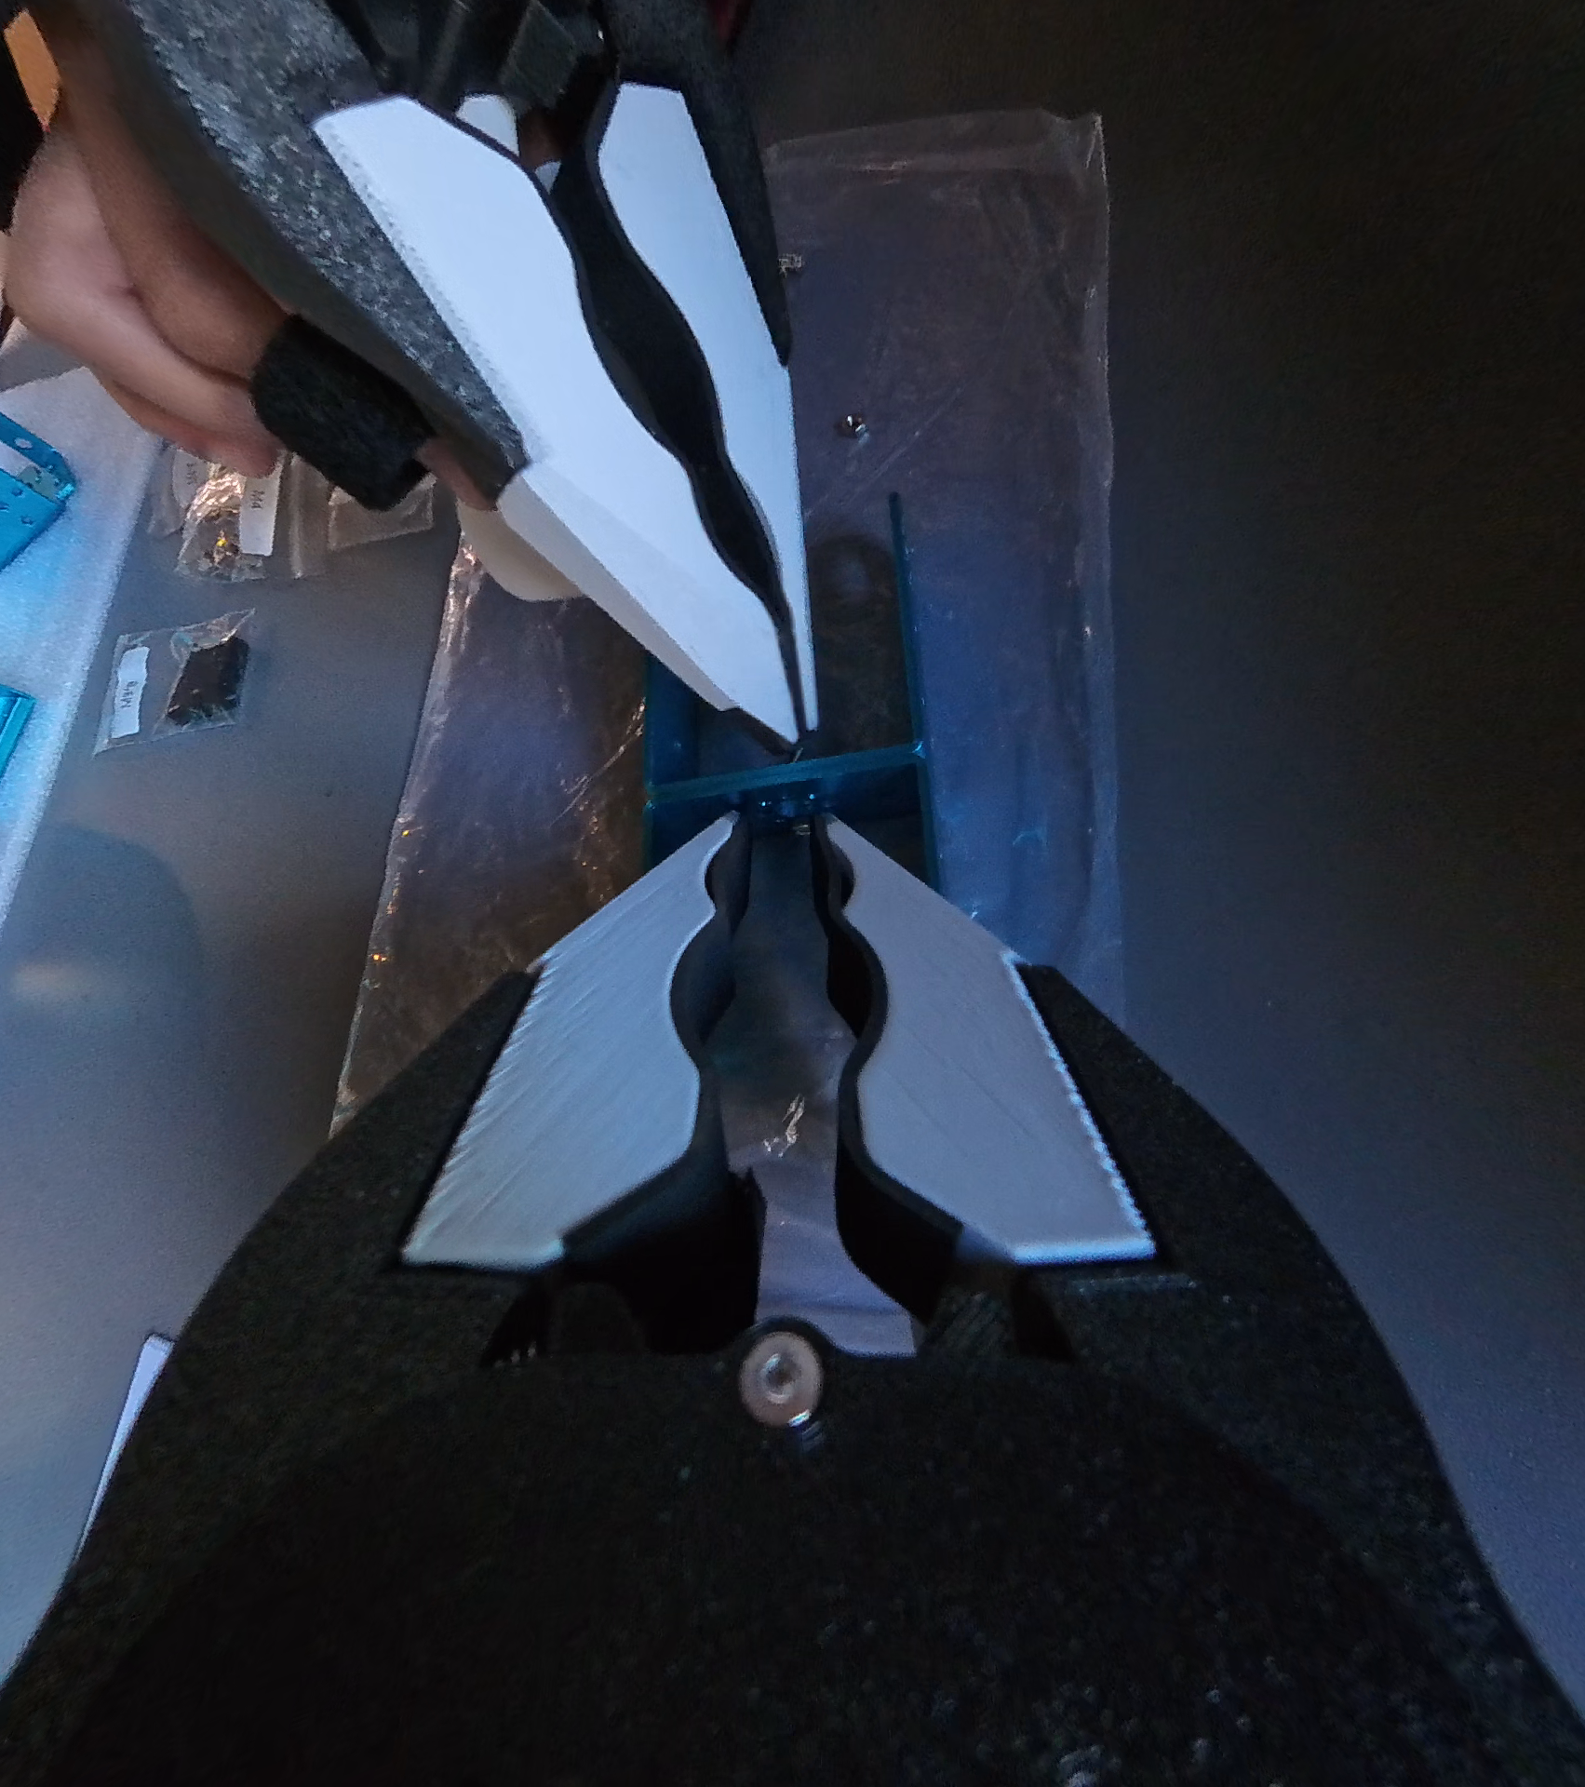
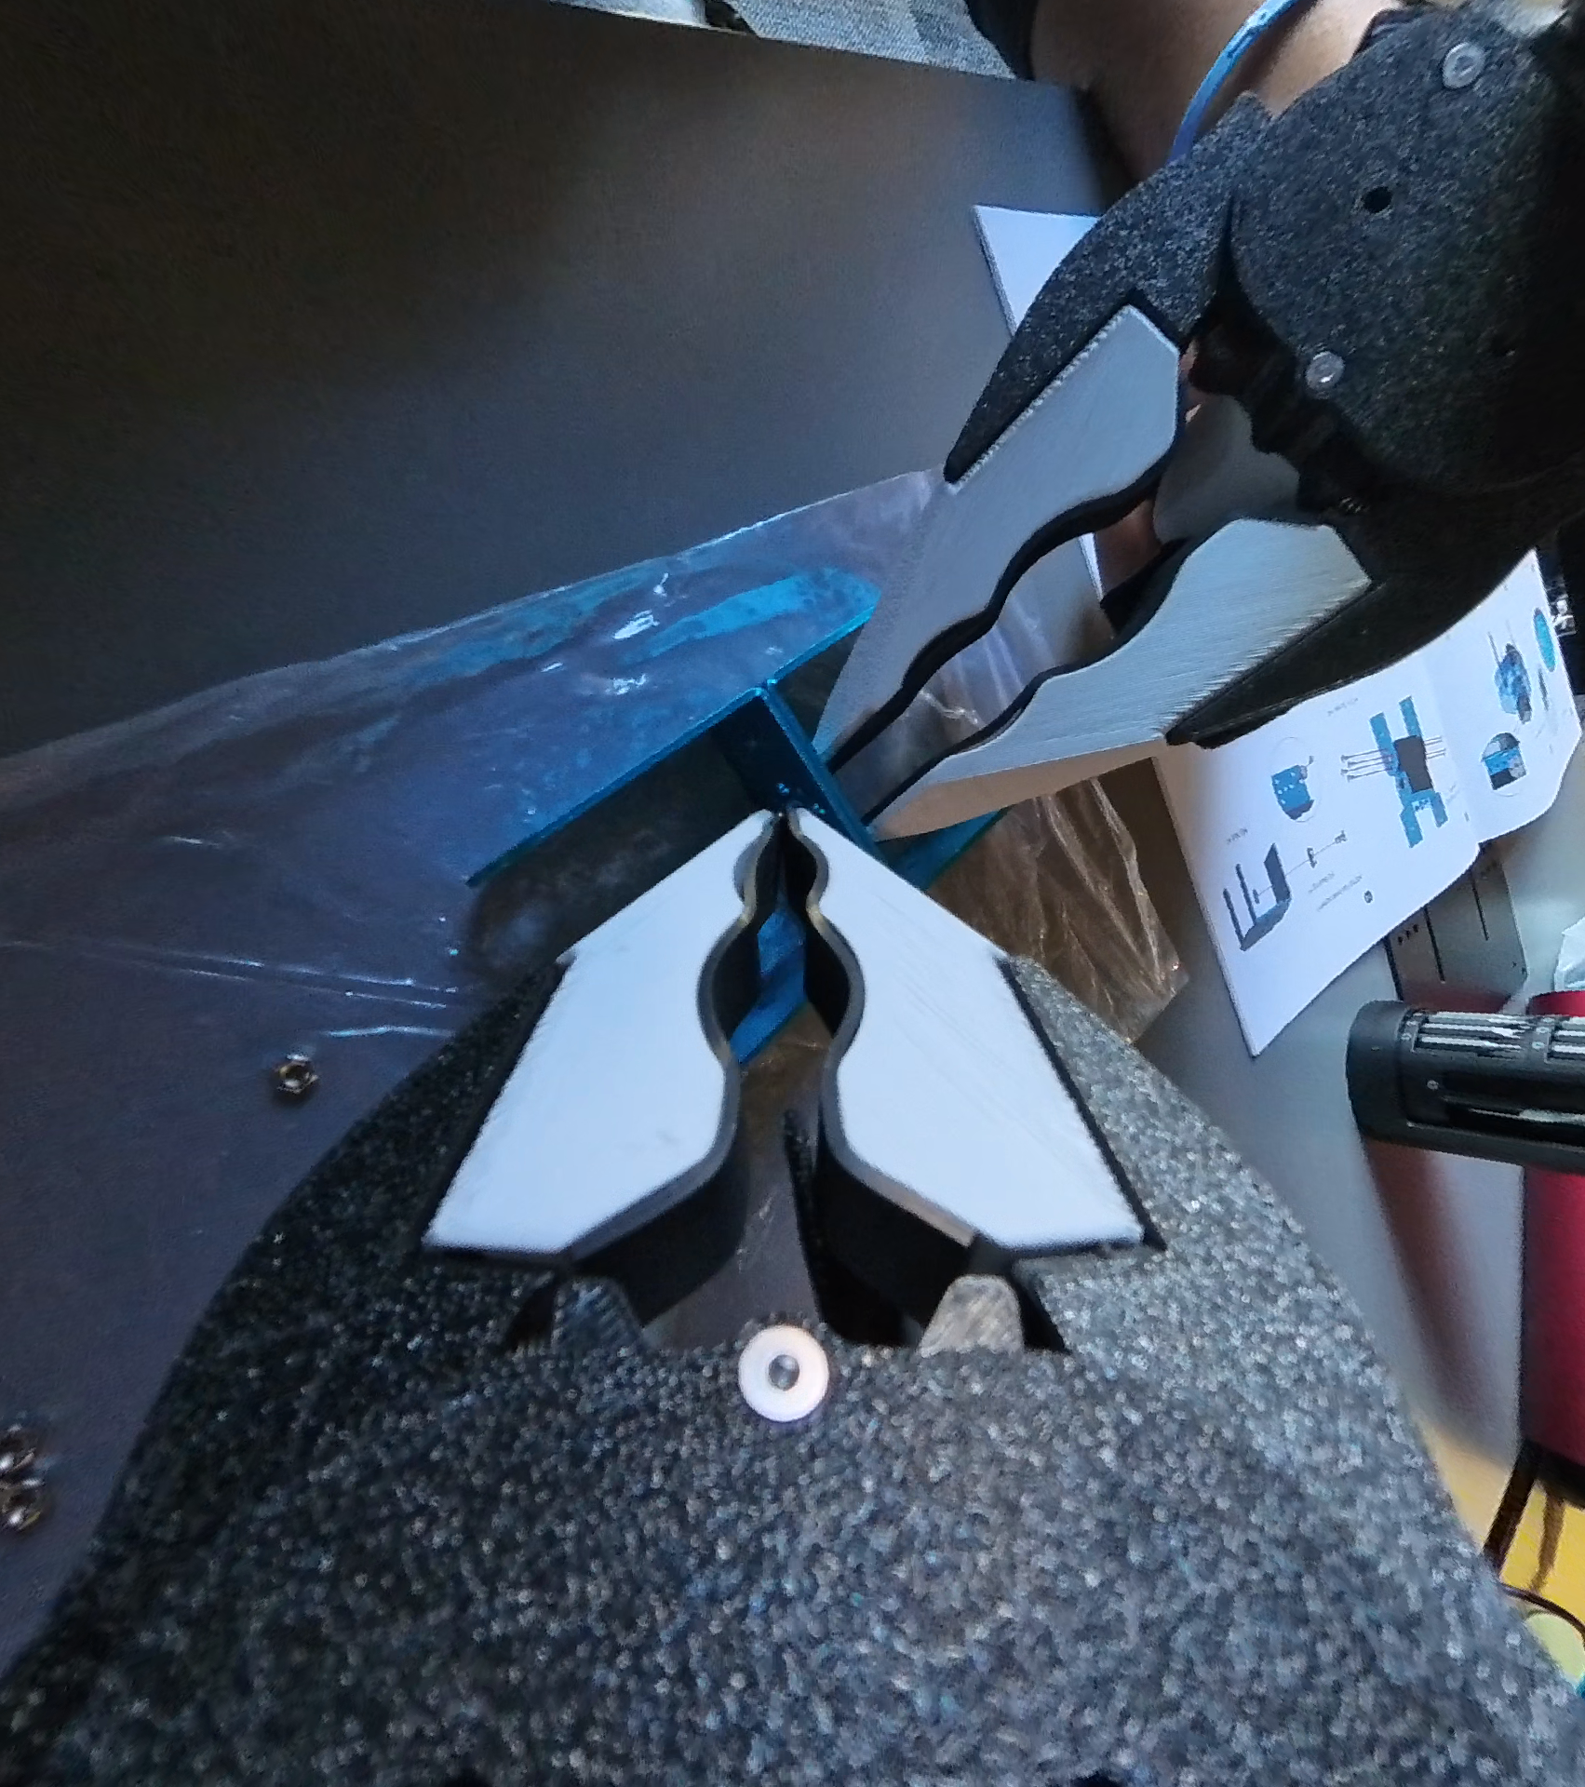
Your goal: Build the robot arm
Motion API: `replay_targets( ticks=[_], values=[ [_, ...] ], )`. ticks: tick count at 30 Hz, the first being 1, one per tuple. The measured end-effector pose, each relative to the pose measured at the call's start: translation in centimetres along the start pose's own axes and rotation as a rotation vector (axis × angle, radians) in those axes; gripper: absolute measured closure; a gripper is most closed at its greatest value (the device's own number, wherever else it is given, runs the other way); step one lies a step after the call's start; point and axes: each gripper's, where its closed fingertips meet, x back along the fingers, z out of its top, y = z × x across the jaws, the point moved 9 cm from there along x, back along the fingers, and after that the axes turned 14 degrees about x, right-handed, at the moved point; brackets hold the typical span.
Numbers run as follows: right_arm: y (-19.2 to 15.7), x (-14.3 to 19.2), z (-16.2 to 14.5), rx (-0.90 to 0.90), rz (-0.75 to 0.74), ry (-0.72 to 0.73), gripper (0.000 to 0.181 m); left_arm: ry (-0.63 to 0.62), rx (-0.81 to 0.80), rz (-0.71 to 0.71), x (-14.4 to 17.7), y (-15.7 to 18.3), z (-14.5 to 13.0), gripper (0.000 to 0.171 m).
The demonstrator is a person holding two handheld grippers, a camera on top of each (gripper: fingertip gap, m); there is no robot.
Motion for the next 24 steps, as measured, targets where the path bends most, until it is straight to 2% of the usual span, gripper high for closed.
replay_targets(
  ticks=[24],
  values=[
    [0.04, -0.19, -0.39, 0.001, -0.034, -0.001, 0.181, -0.002, -0.006, 0.002, -0.12, 0.08, 0.04, 0.16]
  ],
)
